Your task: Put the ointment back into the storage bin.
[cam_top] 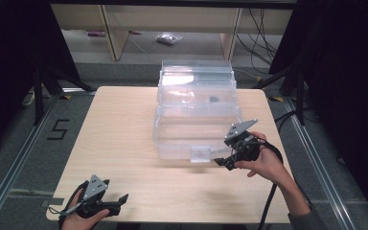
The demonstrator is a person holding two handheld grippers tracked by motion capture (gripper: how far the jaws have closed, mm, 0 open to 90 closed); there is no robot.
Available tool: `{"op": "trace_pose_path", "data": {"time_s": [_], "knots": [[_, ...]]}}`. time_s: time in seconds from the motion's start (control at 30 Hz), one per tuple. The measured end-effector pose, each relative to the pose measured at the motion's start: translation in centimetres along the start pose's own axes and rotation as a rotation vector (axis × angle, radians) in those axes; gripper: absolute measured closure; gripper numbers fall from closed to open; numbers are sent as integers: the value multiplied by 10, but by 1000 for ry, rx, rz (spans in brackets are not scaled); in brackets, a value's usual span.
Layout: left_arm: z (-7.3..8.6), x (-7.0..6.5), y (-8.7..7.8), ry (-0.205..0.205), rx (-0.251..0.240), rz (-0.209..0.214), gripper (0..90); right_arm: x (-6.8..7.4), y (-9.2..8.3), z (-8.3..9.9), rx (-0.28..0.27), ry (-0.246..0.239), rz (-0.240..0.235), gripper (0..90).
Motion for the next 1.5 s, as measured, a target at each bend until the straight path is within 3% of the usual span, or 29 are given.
{"op": "trace_pose_path", "data": {"time_s": [0.1, 0.23, 0.27, 0.3, 0.33, 0.37, 0.43, 0.5, 0.53, 0.57, 0.6, 0.77, 0.93, 1.0, 1.1, 1.33, 1.4, 1.47, 1.5], "knots": [[0, 0, 0, 1, 0, 4, 151, 0, 3, 1, -10, -35, -5, 216], [0, 0, -1, 9, 11, 7, 151, 4, 5, 5, -6, -2, -16, 216], [0, 0, -1, 7, 10, 8, 151, 4, 6, 6, 4, -8, -12, 216], [0, 0, -1, 8, 9, 8, 151, 2, 7, 6, -17, -46, -12, 216], [0, 0, -1, 9, 10, 8, 152, 4, 7, 7, -10, -14, -2, 215], [0, 0, -1, 8, 10, 7, 151, 5, 8, 7, -9, -16, -15, 215], [0, 0, 0, 0, -1, 3, 151, 4, 10, 7, -21, -30, 1, 214], [0, 0, -1, 11, 5, 10, 151, 8, 9, 9, -15, 16, 13, 201], [0, 0, -1, 8, 4, 12, 151, 8, 9, 9, -29, 1, -7, 199], [0, 0, 0, 4, 3, 12, 151, 7, 11, 10, -60, -16, 5, 199], [0, 0, -1, 11, 6, 10, 151, 9, 10, 11, -43, 10, 0, 196], [0, 0, -1, 11, 5, 9, 151, 12, 15, 19, -65, -8, 7, 193], [0, 0, -1, 12, 8, 9, 151, 19, 22, 30, -101, 44, -10, 188], [0, 0, 0, 11, 5, 9, 151, 21, 26, 33, -103, 24, -21, 189], [0, 0, -1, 14, 3, 8, 151, 27, 30, 36, -100, 45, -31, 187], [0, 0, -1, 12, 6, 10, 151, 34, 35, 41, -83, 32, -39, 186], [0, -2, 0, -6, -12, 15, 151, 35, 37, 43, -93, 22, -47, 185], [0, -1, 0, -8, -2, 11, 151, 38, 39, 46, -86, 42, -46, 184], [0, -1, 0, -8, -4, 11, 151, 37, 39, 48, -73, 25, -46, 183]]}}
Point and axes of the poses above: each handheld gripper's, and its own axes: y roughly forward along the jaws, z roughly out of its underside, x roughly to its left, the point moved 2 cm from there along y, roughly forward along the jaws, and after that the axes turned 7 degrees about x, right-handed, at the moved point
